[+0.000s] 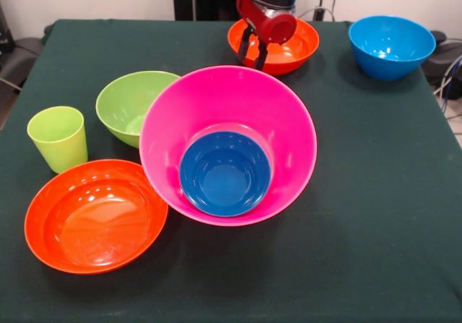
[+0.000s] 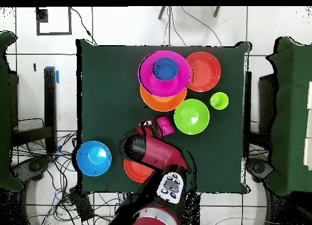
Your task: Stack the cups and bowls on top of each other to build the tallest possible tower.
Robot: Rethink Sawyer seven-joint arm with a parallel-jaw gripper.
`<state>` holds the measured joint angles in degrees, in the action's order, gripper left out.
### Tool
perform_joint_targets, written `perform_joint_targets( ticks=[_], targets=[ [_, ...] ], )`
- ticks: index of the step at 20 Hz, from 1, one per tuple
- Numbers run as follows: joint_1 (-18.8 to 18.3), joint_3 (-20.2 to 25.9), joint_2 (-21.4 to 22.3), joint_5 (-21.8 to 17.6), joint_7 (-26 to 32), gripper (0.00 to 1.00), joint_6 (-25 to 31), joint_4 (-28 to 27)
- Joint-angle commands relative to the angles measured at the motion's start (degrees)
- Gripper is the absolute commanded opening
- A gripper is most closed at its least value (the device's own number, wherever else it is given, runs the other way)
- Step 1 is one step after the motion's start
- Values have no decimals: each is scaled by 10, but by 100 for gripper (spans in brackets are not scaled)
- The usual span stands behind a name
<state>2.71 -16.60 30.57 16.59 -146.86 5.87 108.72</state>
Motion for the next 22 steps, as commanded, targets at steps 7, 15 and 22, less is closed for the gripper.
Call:
perform_joint_targets(
  ticks=[7, 15, 22],
  targets=[
    [-54, 138, 30, -63, 22, 100, 75, -2],
    [-77, 177, 41, -63, 10, 100, 87, 25],
    [-52, 149, 31, -89, 15, 100, 63, 10]
  ],
)
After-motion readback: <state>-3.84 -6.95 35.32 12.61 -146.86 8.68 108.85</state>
